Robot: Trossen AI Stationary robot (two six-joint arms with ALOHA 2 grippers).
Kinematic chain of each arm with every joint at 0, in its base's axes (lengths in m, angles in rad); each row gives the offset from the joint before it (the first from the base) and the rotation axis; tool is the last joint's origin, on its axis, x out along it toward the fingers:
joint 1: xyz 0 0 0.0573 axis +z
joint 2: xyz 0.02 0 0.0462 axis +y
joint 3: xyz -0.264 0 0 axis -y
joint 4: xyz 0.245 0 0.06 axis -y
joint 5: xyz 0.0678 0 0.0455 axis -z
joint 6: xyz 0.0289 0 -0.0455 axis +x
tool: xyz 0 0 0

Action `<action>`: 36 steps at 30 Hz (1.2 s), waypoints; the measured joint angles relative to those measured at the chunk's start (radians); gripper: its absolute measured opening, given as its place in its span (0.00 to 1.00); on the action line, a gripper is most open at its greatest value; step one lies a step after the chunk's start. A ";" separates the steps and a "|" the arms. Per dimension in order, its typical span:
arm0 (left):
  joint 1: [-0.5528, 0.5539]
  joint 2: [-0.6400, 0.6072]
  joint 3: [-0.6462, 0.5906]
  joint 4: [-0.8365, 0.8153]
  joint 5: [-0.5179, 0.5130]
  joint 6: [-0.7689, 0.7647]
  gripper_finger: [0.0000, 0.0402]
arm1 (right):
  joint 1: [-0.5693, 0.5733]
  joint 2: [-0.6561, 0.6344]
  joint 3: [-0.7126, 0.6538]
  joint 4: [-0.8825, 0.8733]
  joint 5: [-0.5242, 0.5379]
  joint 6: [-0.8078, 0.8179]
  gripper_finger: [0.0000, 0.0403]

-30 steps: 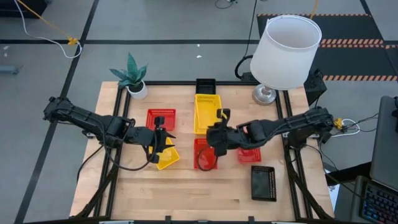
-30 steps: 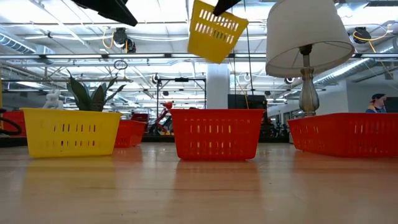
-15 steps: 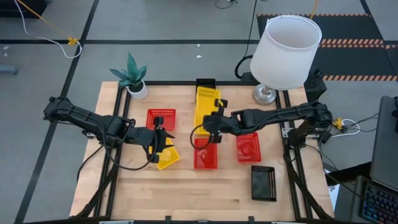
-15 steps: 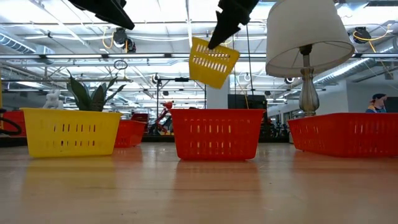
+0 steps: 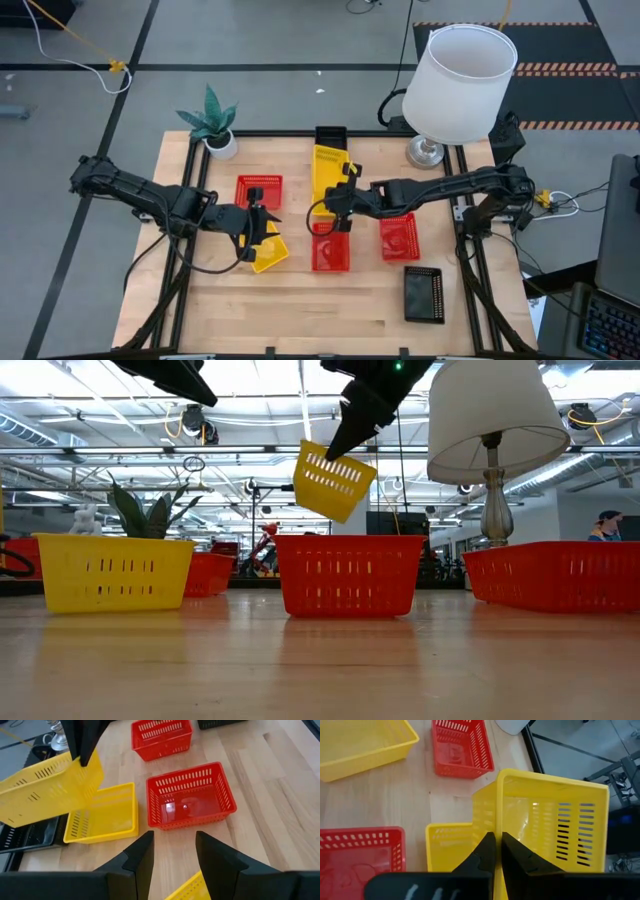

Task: Stack baskets by color
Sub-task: Stack the bottom right yellow bin on top of the top yellow bin

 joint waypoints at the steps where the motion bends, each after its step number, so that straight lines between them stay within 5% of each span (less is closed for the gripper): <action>1: 0.002 0.000 0.000 0.000 0.000 0.000 0.37 | -0.001 0.003 -0.008 0.006 0.002 0.000 0.02; 18: 0.033 0.000 0.000 0.000 0.000 -0.095 0.37 | 0.019 0.051 -0.046 0.070 0.003 0.052 0.02; 36: 0.065 0.000 0.000 0.003 0.000 -0.031 0.37 | 0.019 0.109 -0.044 0.046 0.006 0.048 0.02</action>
